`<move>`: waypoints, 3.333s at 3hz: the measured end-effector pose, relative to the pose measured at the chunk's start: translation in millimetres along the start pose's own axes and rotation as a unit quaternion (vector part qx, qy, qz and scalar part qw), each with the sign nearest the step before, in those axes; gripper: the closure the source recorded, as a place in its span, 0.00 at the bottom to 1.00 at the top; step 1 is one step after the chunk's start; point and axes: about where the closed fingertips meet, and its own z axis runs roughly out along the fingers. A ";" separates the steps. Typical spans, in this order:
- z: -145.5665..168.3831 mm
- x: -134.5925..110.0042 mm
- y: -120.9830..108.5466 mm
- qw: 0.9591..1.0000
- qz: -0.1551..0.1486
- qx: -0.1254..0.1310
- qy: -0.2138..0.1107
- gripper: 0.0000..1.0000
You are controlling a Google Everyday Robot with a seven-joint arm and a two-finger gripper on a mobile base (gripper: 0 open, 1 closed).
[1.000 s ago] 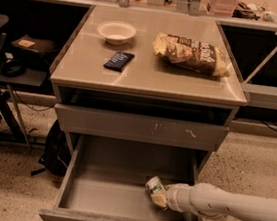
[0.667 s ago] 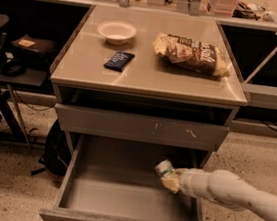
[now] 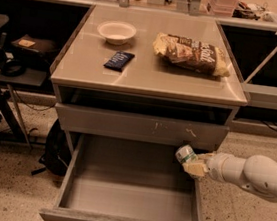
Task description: Pick 7up can from middle drawer and place on counter
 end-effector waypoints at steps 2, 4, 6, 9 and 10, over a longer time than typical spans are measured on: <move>-96.8 13.8 4.3 0.992 0.046 0.121 -0.002 1.00; -210.2 -77.0 -15.1 0.971 -0.001 0.237 -0.019 1.00; -255.5 -181.8 -48.8 0.958 -0.042 0.280 -0.044 1.00; -149.2 -260.3 -75.8 0.971 -0.170 0.165 0.025 1.00; -129.4 -303.3 -81.2 0.961 -0.239 0.135 0.033 1.00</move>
Offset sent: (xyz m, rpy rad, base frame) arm -0.1399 -0.0932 0.1616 -0.2252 -0.2023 -0.4589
